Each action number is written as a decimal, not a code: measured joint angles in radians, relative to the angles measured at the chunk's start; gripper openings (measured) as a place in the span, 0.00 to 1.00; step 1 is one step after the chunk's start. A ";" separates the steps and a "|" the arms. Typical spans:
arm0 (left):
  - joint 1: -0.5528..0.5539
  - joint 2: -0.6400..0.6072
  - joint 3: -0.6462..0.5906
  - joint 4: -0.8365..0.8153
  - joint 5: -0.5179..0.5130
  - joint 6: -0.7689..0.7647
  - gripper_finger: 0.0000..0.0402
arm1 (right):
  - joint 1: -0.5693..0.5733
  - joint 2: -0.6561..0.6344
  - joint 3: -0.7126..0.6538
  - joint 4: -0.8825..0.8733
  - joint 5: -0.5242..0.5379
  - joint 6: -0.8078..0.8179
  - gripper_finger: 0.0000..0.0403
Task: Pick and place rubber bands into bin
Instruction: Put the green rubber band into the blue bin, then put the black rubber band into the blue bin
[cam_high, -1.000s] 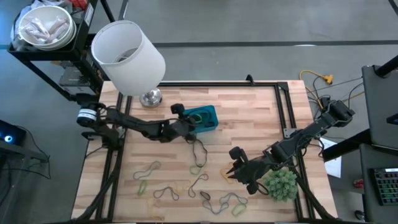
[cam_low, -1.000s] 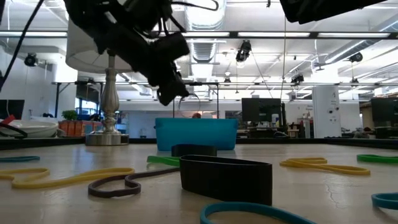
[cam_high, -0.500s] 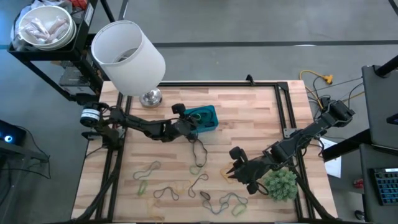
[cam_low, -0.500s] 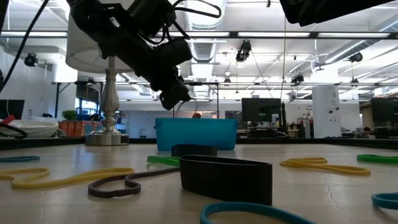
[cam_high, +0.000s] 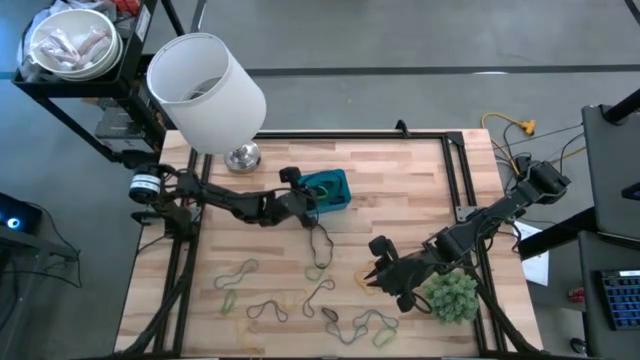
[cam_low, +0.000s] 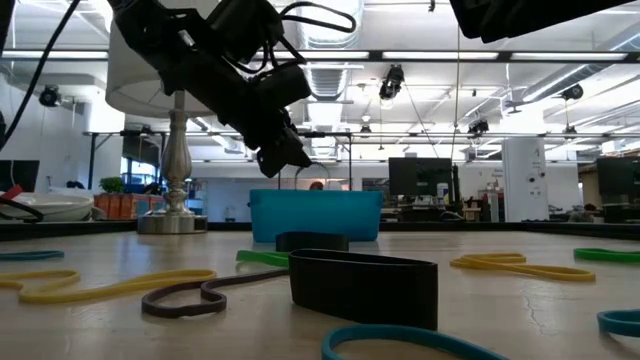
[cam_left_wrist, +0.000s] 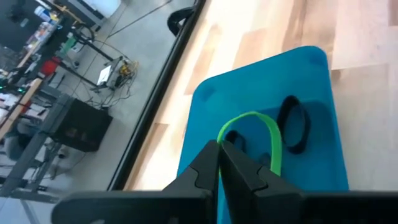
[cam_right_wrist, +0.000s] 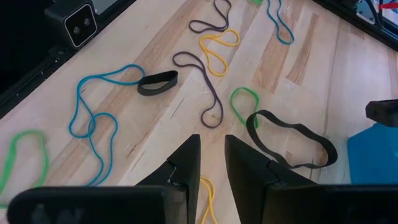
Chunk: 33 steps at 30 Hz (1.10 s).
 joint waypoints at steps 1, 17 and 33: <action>0.004 0.000 0.000 0.000 0.002 0.000 0.00 | 0.000 0.000 0.000 0.000 0.000 0.000 0.17; 0.024 -0.001 0.000 0.000 -0.034 0.001 0.23 | 0.000 0.000 -0.005 0.000 0.000 0.000 0.17; -0.243 -0.293 -0.024 -0.431 0.020 -0.229 0.25 | -0.014 0.005 -0.100 0.257 -0.002 -0.081 0.17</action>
